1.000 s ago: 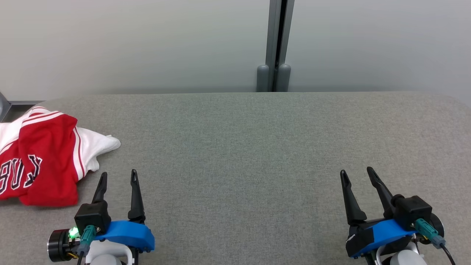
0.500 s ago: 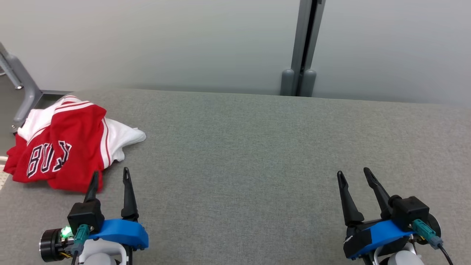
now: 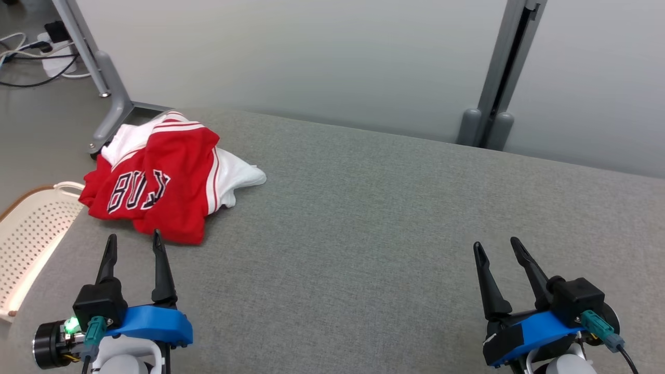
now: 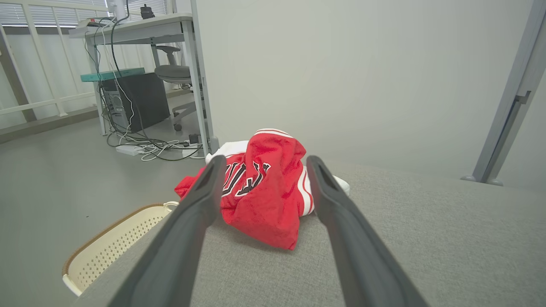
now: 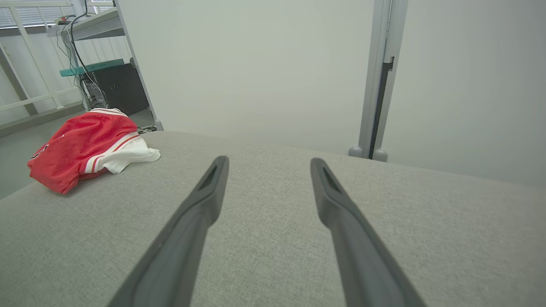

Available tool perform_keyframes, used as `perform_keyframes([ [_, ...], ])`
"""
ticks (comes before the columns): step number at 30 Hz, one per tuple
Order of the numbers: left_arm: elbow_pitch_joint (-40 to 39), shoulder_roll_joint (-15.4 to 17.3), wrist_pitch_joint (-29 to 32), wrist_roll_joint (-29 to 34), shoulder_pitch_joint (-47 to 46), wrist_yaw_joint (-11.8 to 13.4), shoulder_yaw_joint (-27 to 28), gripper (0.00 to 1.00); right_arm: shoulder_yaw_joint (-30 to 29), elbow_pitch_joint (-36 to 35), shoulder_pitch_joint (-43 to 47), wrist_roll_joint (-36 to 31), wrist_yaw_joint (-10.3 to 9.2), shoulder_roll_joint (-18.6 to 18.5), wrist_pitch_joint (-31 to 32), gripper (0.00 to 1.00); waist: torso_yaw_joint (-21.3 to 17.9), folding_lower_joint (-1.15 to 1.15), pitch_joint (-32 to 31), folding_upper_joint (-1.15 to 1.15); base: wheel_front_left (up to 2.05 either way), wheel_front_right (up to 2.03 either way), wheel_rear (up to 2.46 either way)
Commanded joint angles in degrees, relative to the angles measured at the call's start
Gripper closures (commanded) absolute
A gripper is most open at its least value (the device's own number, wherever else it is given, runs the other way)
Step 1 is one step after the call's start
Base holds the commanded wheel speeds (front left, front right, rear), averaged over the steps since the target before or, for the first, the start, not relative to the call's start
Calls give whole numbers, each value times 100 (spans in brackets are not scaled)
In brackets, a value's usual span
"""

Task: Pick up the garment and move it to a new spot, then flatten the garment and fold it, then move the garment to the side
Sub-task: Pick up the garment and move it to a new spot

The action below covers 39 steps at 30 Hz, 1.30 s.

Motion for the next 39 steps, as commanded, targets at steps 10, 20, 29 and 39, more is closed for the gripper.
perform_keyframes([
  [10, -120, 90, -17, -46, 76, 16, 121, 0, -12, -9, 54, 31, 3, -30, -22, 0, 532, 0, 7, 0, 0, 0, 0],
  [20, -194, 131, -16, -104, 111, 6, 223, 0, 49, -6, 67, 40, 3, -31, -22, 0, 696, 0, 31, 0, 0, 0, 0],
  [29, -319, 218, -16, -310, -186, -60, 529, 0, 45, -47, -62, -85, 3, -30, -22, 0, 456, 0, 221, 0, 0, 0, 0],
  [39, -23, 805, -16, -471, -1568, -329, 910, 0, -59, -287, -497, -580, 3, -28, -22, 0, -164, 0, 1006, 0, 0, 0, 0],
])
